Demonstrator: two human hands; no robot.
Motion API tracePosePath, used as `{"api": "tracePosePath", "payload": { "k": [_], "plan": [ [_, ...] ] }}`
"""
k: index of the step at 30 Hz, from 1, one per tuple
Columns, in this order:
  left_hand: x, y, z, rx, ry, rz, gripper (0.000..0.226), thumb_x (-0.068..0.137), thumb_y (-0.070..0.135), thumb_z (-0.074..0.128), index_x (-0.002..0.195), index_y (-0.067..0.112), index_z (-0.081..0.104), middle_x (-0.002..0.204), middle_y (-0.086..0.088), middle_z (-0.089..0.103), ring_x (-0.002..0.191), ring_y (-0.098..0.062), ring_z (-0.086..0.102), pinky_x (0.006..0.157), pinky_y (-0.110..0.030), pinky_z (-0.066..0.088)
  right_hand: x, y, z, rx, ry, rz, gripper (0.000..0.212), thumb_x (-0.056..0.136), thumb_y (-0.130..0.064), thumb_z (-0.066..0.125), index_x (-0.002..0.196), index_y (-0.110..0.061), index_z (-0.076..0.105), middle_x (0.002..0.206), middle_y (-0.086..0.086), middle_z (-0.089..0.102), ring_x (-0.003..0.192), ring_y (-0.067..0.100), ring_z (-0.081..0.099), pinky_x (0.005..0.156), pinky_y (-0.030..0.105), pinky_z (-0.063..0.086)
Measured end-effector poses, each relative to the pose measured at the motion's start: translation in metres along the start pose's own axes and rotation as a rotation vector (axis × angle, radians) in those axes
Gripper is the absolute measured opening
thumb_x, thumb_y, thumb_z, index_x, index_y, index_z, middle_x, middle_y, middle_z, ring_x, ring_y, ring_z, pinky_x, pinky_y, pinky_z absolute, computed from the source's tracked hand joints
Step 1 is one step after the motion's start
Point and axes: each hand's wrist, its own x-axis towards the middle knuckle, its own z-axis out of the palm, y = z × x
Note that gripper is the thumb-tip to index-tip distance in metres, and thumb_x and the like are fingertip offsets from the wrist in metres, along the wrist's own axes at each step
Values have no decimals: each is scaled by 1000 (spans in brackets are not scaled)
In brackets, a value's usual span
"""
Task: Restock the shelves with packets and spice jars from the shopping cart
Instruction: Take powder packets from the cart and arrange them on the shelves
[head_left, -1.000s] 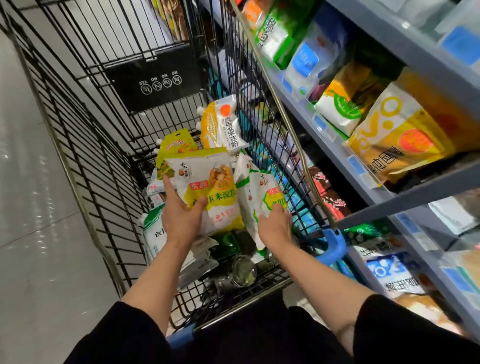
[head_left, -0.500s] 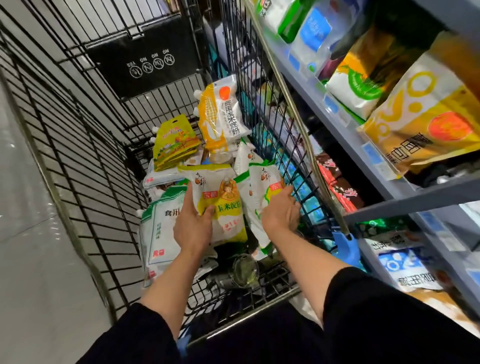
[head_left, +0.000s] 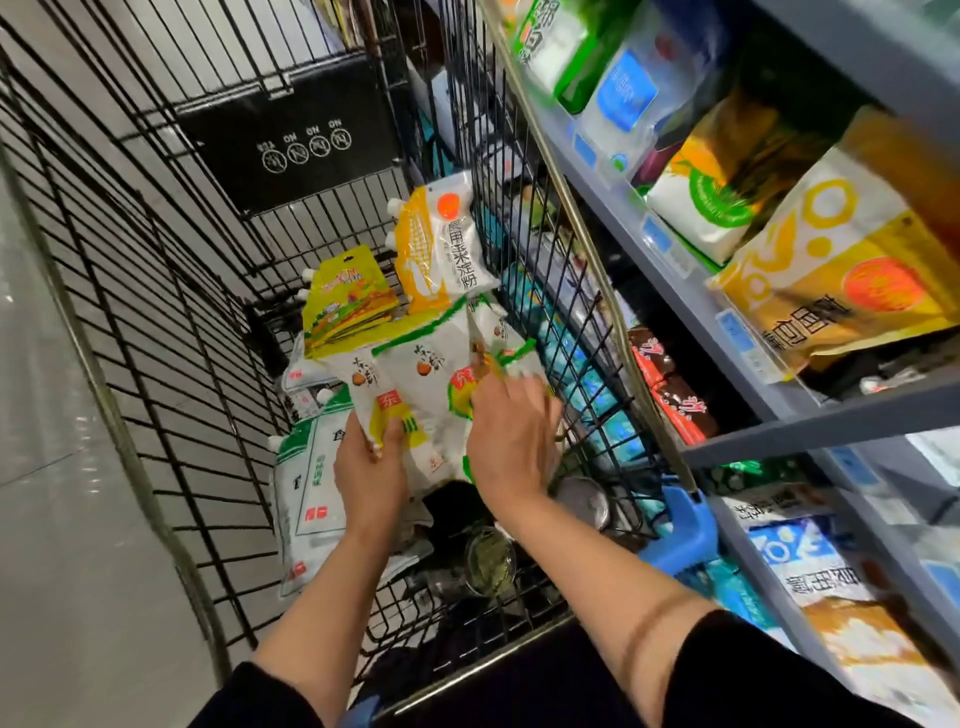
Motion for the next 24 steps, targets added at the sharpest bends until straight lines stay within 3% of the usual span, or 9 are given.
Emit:
{"api": "tracePosePath", "payload": {
  "k": [3,6,7,12,15,18,20,22,24],
  "plan": [
    [4,6,-11,-93,-11,3,25,99,18,49,122,18,58,116,-3,66,109,-23,62,97,-45,50,-7,-19,2,289,-113,-17,15,90,-24,49,82,-17,59,125,11,50,121,28,38,101,53,36],
    [1,9,-21,-154,-5,8,28,103,10,41,126,5,55,118,-8,63,100,-17,62,83,-15,51,-14,-25,10,447,-359,30,7,95,-28,49,90,-24,52,155,7,17,141,32,23,109,53,31],
    [0,9,-23,-177,-1,-11,28,103,10,41,127,4,55,118,-9,62,98,-16,62,79,-11,50,-15,-25,14,437,-410,40,6,96,-32,48,95,-26,50,157,5,11,141,32,23,107,53,33],
    [0,10,-26,-283,-120,-50,28,103,35,41,119,23,61,118,4,67,113,-16,62,94,-31,47,-18,-28,23,247,-525,98,27,97,-40,44,120,-27,40,158,6,8,138,34,28,103,55,34],
    [4,6,-23,-158,-185,-30,54,75,51,75,116,18,66,110,1,72,103,-19,68,88,-37,52,-19,-34,20,180,-507,120,32,95,-37,47,124,-26,38,156,2,14,137,31,29,101,54,32],
    [7,0,-19,-136,-89,-72,29,76,37,77,96,17,72,91,1,76,83,-10,71,78,-34,54,-22,-31,15,245,-557,86,36,95,-37,47,127,-24,38,158,-1,14,142,23,19,106,52,27],
    [9,1,-17,-151,-42,-68,13,85,18,73,95,10,72,87,-5,75,70,-7,67,67,-26,51,-18,-25,7,399,-585,100,34,98,-35,44,128,-21,40,152,1,28,137,22,29,104,44,31],
    [14,-4,-19,-134,13,-46,21,86,11,71,97,-7,68,84,-22,71,56,-12,58,55,-20,46,-10,-16,0,515,-498,187,31,100,-26,40,131,-19,41,138,4,46,121,24,46,90,33,38],
    [19,-9,-21,-143,45,-36,29,85,15,72,92,-12,65,70,-28,63,51,-27,49,54,-25,44,4,1,0,383,-383,261,39,97,-9,43,136,-14,41,136,7,47,119,26,47,89,32,38]
  ]
}}
